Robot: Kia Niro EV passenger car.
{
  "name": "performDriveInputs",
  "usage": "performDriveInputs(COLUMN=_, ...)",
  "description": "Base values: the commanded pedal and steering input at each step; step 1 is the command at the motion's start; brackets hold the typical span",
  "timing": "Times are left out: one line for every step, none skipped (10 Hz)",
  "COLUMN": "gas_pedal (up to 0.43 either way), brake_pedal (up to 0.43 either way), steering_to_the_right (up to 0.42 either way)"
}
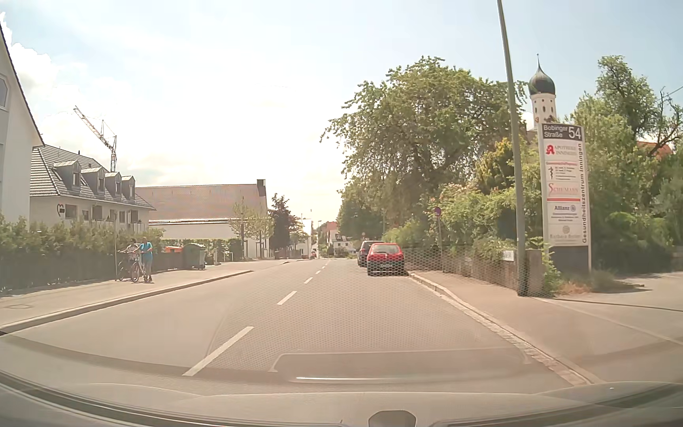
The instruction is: Follow the waypoints while adhering to traffic rules and regulations
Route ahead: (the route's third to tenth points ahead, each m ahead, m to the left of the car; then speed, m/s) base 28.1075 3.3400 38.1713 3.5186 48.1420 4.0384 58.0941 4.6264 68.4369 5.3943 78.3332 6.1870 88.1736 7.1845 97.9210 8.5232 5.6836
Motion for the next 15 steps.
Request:
performDriveInputs(gas_pedal=0.087, brake_pedal=0.0, steering_to_the_right=-0.058)
performDriveInputs(gas_pedal=0.087, brake_pedal=0.0, steering_to_the_right=-0.061)
performDriveInputs(gas_pedal=0.087, brake_pedal=0.0, steering_to_the_right=-0.064)
performDriveInputs(gas_pedal=0.098, brake_pedal=0.0, steering_to_the_right=-0.067)
performDriveInputs(gas_pedal=0.098, brake_pedal=0.0, steering_to_the_right=-0.069)
performDriveInputs(gas_pedal=0.11, brake_pedal=0.0, steering_to_the_right=-0.07)
performDriveInputs(gas_pedal=0.118, brake_pedal=0.0, steering_to_the_right=-0.069)
performDriveInputs(gas_pedal=0.118, brake_pedal=0.0, steering_to_the_right=-0.069)
performDriveInputs(gas_pedal=0.118, brake_pedal=0.0, steering_to_the_right=-0.068)
performDriveInputs(gas_pedal=0.169, brake_pedal=0.0, steering_to_the_right=-0.066)
performDriveInputs(gas_pedal=0.177, brake_pedal=0.0, steering_to_the_right=-0.062)
performDriveInputs(gas_pedal=0.177, brake_pedal=0.0, steering_to_the_right=-0.056)
performDriveInputs(gas_pedal=0.177, brake_pedal=0.0, steering_to_the_right=-0.051)
performDriveInputs(gas_pedal=0.177, brake_pedal=0.0, steering_to_the_right=-0.046)
performDriveInputs(gas_pedal=0.177, brake_pedal=0.0, steering_to_the_right=-0.042)
